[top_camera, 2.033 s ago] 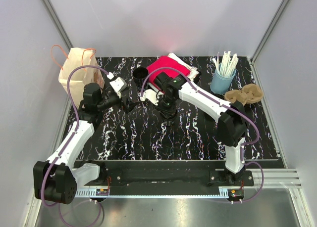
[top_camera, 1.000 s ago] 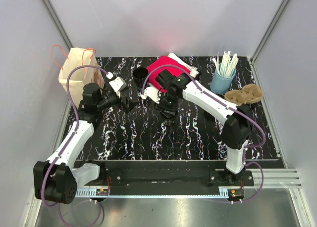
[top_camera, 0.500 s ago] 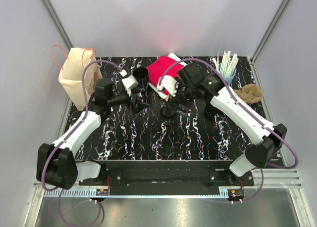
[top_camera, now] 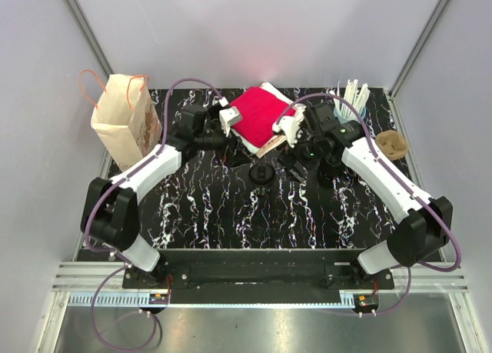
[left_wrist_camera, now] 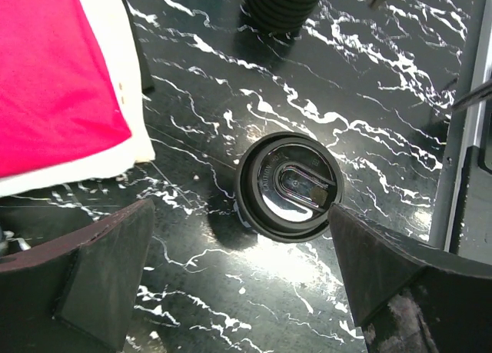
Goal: Pack the takeout coffee
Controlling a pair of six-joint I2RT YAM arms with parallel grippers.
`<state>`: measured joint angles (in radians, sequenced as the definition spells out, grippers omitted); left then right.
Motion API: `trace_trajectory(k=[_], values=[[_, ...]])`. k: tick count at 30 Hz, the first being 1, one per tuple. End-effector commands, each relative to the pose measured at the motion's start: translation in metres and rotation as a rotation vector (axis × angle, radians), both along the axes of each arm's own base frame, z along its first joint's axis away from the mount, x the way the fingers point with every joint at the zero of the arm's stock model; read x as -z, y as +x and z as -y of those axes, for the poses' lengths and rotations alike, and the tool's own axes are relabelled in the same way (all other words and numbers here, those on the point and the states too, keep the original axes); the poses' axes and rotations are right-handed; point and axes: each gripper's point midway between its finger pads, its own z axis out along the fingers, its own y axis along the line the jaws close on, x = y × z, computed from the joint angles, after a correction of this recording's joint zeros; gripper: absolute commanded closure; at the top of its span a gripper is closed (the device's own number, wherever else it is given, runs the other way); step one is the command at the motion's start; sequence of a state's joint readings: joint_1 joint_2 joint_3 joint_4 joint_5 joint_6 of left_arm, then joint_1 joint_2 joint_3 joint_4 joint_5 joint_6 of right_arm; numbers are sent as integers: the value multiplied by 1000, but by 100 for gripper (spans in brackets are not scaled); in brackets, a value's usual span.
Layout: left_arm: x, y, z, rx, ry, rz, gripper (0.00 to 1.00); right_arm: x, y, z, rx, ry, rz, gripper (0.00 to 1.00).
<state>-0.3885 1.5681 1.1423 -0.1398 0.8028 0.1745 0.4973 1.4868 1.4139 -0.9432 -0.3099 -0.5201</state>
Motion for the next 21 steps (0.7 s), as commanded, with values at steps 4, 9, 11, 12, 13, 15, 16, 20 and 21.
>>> trace_trajectory(k=[4, 9, 11, 12, 13, 15, 16, 20, 21], values=[[10, 2, 16, 61, -25, -68, 1, -15, 9, -4, 31, 159, 19, 5], [25, 3, 23, 93, -34, -135, 1, -9, 11, -2, 42, 165, 7, 5], [28, 4, 24, 96, -34, -144, 1, -8, 10, -1, 44, 168, 6, 5], [32, 4, 25, 102, -35, -158, 1, -9, 10, -1, 45, 171, 9, 5], [33, 4, 26, 105, -35, -163, 1, -9, 9, 0, 44, 173, 9, 5], [36, 5, 28, 106, -35, -177, 1, -7, 8, 0, 42, 176, 2, 5], [37, 5, 29, 109, -34, -179, 1, -7, 9, 0, 44, 176, 4, 5], [44, 5, 30, 109, -30, -195, 1, -5, 8, -1, 40, 181, -7, 5], [47, 5, 30, 111, -29, -203, 1, -5, 8, -1, 39, 183, -6, 6]])
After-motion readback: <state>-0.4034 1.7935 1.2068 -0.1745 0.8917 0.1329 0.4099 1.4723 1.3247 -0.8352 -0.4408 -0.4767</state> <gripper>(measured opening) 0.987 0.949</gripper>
